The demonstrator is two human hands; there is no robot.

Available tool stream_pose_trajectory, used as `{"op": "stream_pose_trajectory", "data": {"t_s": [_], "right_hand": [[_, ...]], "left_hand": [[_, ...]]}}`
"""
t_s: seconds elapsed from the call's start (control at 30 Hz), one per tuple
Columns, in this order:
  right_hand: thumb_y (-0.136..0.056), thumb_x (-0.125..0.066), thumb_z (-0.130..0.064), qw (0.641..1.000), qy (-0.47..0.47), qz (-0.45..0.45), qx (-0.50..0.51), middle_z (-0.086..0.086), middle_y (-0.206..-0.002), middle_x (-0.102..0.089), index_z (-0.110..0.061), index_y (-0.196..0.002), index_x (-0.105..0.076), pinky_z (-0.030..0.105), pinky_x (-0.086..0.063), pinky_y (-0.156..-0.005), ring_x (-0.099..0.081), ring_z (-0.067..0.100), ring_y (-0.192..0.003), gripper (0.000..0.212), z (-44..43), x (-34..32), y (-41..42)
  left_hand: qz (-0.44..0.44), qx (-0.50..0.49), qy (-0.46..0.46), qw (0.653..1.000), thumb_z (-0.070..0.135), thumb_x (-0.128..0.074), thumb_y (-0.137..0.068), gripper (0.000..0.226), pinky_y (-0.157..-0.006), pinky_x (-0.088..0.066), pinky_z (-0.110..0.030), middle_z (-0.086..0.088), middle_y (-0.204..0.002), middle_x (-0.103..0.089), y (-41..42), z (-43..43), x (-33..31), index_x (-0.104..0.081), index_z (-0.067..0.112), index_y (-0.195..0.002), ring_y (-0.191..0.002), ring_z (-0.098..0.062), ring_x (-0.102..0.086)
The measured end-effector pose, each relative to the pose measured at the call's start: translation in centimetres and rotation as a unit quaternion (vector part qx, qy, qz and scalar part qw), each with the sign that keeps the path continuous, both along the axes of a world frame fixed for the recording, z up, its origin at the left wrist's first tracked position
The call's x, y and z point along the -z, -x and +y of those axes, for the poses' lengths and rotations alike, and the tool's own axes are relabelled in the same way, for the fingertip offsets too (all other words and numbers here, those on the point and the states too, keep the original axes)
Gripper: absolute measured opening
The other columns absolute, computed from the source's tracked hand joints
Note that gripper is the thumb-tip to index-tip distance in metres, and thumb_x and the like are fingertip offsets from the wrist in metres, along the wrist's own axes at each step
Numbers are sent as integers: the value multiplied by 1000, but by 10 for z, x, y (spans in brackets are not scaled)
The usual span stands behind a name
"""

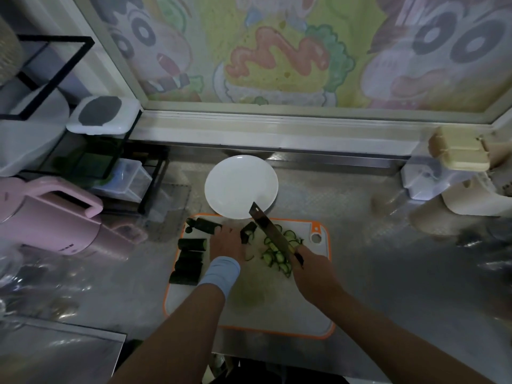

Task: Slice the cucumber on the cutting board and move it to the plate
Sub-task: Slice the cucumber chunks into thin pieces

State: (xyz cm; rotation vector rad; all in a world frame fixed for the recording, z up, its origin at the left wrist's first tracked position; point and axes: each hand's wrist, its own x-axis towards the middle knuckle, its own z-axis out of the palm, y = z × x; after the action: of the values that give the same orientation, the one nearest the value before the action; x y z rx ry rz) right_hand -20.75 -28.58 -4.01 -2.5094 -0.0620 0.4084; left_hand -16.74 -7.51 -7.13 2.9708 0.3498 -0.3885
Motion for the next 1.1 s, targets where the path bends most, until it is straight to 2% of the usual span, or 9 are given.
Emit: {"op": "stream_pose_trajectory", "data": {"t_s": [0.1,0.23,0.3,0.5,0.67,0.73,0.8,0.93,1.1], "right_hand": [[-97,-40,-41,1000,7,-8,-8,-1,-64,-56,-25,-86,-49,35,-46,-51,-54,19,-56,21,4,-1,1],[-99,-40,-38,1000,9,-5,-19,-4,-63,-52,-25,-82,-46,28,-30,-46,-49,13,-55,21,16,-7,8],[-99,-39,-37,1000,8,-5,-16,-4,-64,-52,-25,-83,-46,29,-31,-47,-50,15,-58,22,24,-8,12],[-98,-39,-37,1000,-9,15,4,-5,-69,-54,-24,-84,-46,32,-43,-55,-54,18,-64,20,51,-5,27],[-97,-40,-35,998,-17,29,44,-4,-73,-54,-22,-82,-48,34,-46,-60,-53,19,-69,21,73,-2,40],[-98,-40,-35,998,-14,30,60,-4,-73,-54,-23,-81,-47,34,-48,-61,-53,18,-69,22,75,-1,42],[-98,-40,-35,997,-13,30,68,-5,-73,-53,-24,-82,-47,34,-47,-62,-54,19,-69,21,74,-1,44],[-97,-42,-36,997,-10,25,70,-5,-72,-53,-23,-81,-47,31,-42,-56,-54,18,-66,21,74,-3,47],[-97,-43,-36,995,-36,35,84,-4,-70,-53,-25,-74,-43,30,-41,-55,-53,15,-65,25,86,-5,58]], "left_hand": [[-8,-67,90,994,20,-60,-87,34,-91,-45,-40,-9,-128,-44,6,1,-3,-54,16,-120,-115,-30,-47],[-50,-104,143,983,11,-53,-85,16,-79,-51,-39,-8,-99,-60,21,5,-13,-53,19,-99,-93,-30,-60],[-67,-120,176,975,11,-50,-86,14,-75,-53,-40,-7,-89,-64,28,7,-19,-52,22,-95,-86,-30,-62],[-114,-248,255,928,14,-54,-90,30,-91,-45,-38,-12,-116,-60,48,25,-30,-54,14,-120,-108,-32,-55],[-107,-23,215,970,15,-52,-92,22,-83,-47,-35,-3,-117,-49,69,39,-22,-55,17,-113,-98,-23,-54],[-108,-58,223,967,16,-54,-90,22,-86,-46,-34,-4,-118,-46,71,42,-19,-57,15,-112,-99,-23,-53],[-90,-162,252,950,19,-58,-86,24,-88,-44,-33,-5,-116,-50,72,46,-16,-61,14,-110,-97,-24,-54],[-56,-218,302,926,24,-61,-83,28,-81,-46,-30,-6,-110,-59,80,55,-10,-66,16,-110,-94,-25,-57],[-27,-327,418,847,20,-62,-87,32,-85,-49,-35,-9,-106,-62,87,53,-13,-59,10,-117,-96,-28,-58]]}}
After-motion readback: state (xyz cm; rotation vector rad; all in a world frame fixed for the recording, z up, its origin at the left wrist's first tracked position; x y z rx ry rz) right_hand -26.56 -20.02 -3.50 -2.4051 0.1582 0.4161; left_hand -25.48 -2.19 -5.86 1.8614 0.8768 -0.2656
